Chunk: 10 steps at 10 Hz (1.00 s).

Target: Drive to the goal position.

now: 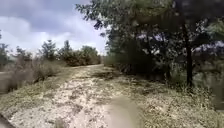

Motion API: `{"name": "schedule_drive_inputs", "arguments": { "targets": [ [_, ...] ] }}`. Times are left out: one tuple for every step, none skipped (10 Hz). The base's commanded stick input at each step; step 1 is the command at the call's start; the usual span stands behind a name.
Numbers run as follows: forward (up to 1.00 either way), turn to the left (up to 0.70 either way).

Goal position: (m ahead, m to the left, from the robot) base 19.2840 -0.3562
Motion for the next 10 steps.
{"name": "schedule_drive_inputs", "arguments": {
  "targets": [
    [0.5,0.0],
    [0.5,0.0],
    [0.5,0.0],
    [0.5,0.0],
    [0.5,0.0],
    [0.5,0.0],
    [0.5,0.0],
    [0.5,0.0],
    [0.5,0.0],
    [0.5,0.0]
  ]
}}
